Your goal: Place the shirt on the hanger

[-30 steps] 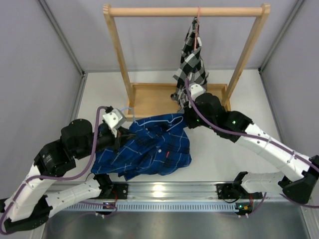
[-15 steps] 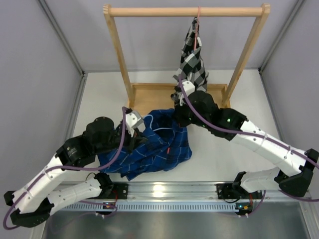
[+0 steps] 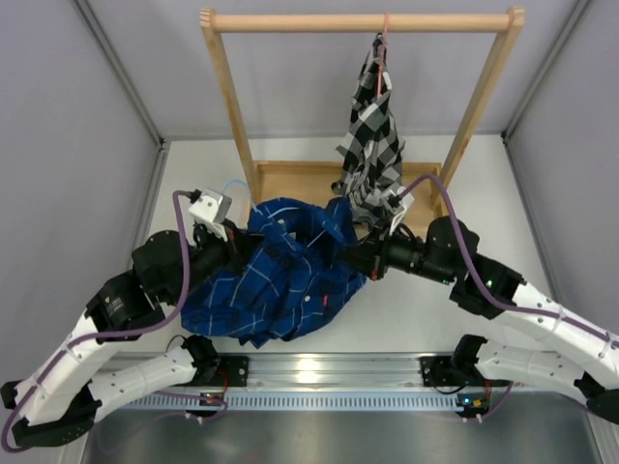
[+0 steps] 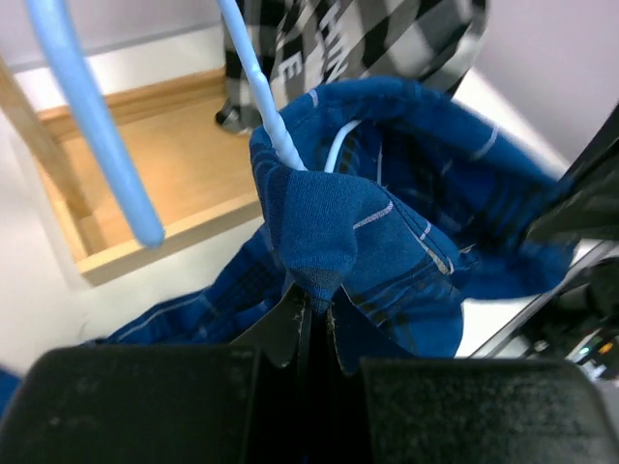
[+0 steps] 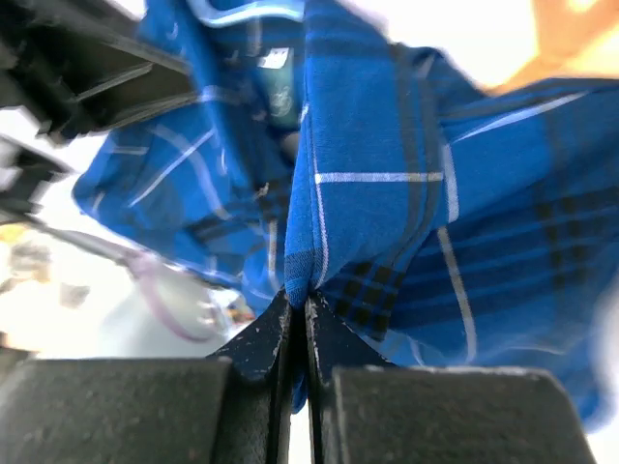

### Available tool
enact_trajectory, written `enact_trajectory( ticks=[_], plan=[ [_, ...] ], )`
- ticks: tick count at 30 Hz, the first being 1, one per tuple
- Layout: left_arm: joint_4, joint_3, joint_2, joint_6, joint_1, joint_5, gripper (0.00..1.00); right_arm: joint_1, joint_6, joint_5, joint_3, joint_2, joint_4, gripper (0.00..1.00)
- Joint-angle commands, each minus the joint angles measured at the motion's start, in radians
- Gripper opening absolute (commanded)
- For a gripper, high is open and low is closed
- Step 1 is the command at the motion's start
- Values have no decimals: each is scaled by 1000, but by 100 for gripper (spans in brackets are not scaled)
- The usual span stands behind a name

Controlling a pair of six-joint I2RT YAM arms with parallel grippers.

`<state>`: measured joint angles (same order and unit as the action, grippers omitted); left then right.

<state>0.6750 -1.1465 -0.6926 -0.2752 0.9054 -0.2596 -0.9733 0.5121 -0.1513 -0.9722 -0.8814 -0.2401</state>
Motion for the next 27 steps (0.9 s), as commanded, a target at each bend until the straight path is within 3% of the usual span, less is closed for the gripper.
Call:
enact_trajectory(
  ticks=[1,3,6,10,12,13,14,17,19,23,27],
  plan=[
    [-173,-85,-30,-61,-3,-24,0,-40,196,-188,150,44,344,0],
    [-233,-79,-39,-55,-3,105,0,-76,235,-171,184,13,448,0],
    [-343,-45,-42,-38,-3,245,0,-180,218,-61,170,-37,436,0],
    [-383,-10,-19,-16,-3,203,0,-245,194,-28,193,-42,450,0],
    [-391,-9,-7,-4,-3,212,0,-243,165,78,213,14,392,10],
    [-390,-13,-1,13,-3,242,0,-243,126,122,216,39,296,19],
    [-370,-33,2,24,-3,255,0,-245,111,162,220,103,248,35],
    [-301,-56,21,91,-5,316,0,-242,60,239,245,215,66,57],
    [-255,-73,28,155,-3,351,0,-243,16,201,234,326,-26,60],
    [-132,-82,18,260,-3,694,0,-243,-67,174,147,496,-244,66],
    [-115,-39,-5,268,-3,931,0,-243,-173,84,-20,469,-275,69]
  ],
)
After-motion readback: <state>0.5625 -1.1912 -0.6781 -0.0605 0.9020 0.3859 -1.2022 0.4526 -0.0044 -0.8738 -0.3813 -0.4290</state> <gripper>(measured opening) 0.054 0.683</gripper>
